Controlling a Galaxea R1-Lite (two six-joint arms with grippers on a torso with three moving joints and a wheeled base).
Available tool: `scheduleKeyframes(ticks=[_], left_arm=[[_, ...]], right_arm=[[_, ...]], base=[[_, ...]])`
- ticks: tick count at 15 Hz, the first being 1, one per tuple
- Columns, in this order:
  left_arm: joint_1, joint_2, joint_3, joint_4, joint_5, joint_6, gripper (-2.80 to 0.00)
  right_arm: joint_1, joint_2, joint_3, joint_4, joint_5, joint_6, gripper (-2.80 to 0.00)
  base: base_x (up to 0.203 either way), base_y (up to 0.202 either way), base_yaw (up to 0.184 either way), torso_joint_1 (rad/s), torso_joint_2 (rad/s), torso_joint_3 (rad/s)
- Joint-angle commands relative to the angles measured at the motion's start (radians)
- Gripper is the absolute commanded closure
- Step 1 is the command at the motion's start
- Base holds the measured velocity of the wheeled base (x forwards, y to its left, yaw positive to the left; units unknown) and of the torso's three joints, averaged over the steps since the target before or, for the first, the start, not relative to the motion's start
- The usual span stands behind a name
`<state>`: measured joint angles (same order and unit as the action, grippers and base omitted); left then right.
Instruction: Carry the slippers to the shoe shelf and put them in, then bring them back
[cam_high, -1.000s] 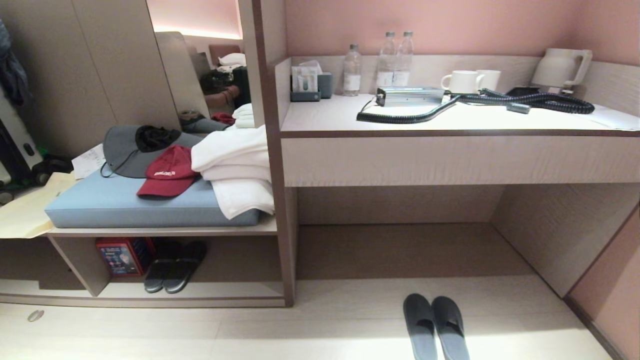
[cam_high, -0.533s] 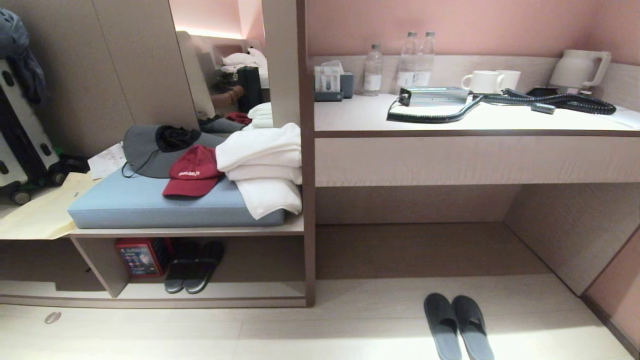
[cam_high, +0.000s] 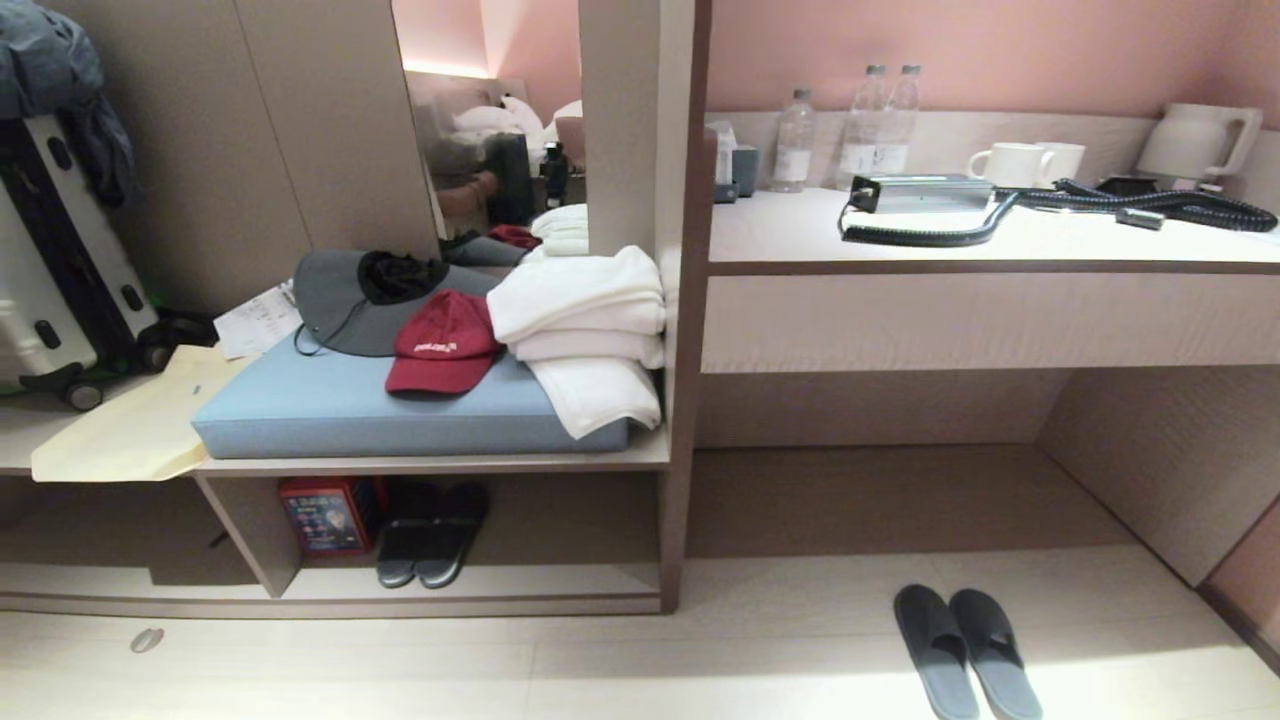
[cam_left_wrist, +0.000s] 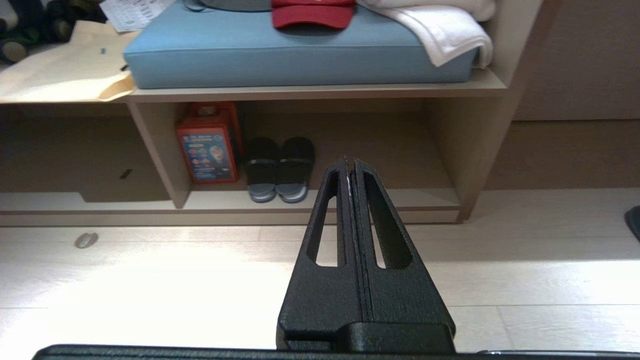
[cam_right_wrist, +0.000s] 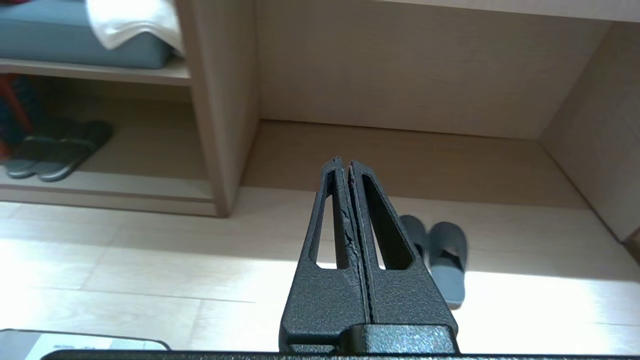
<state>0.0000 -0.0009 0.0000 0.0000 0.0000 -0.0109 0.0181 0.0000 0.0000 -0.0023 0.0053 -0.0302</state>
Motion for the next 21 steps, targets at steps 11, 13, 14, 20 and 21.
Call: scheduleKeyframes(ticks=[11,13,14,20,21], left_arm=[[0.002,0.001,0.000,0.000,0.000,0.002,0.00],[0.000,0.001,0.000,0.000,0.000,0.002,0.00],[0.000,0.001,0.000,0.000,0.000,0.002,0.00],[0.000,0.001,0.000,0.000,0.000,0.002,0.00],[0.002,0.001,0.000,0.000,0.000,0.002,0.00]], right_arm=[[0.000,0.002,0.000,-0.001,0.001,0.000,0.00],[0.000,0.002,0.000,-0.001,0.001,0.000,0.00],[0.000,0.002,0.000,-0.001,0.001,-0.001,0.00],[0.000,0.002,0.000,-0.001,0.001,-0.002,0.00],[0.000,0.002,0.000,-0.001,0.001,-0.001,0.00]], base=[[-0.027,0.091,-0.001,0.002,0.00,0.002],[-0.200,0.000,0.002,0.002,0.00,0.002],[-0.200,0.000,0.002,0.006,0.00,0.001],[-0.197,0.000,0.000,0.003,0.00,0.005],[-0.195,0.000,0.001,0.004,0.00,0.007]])
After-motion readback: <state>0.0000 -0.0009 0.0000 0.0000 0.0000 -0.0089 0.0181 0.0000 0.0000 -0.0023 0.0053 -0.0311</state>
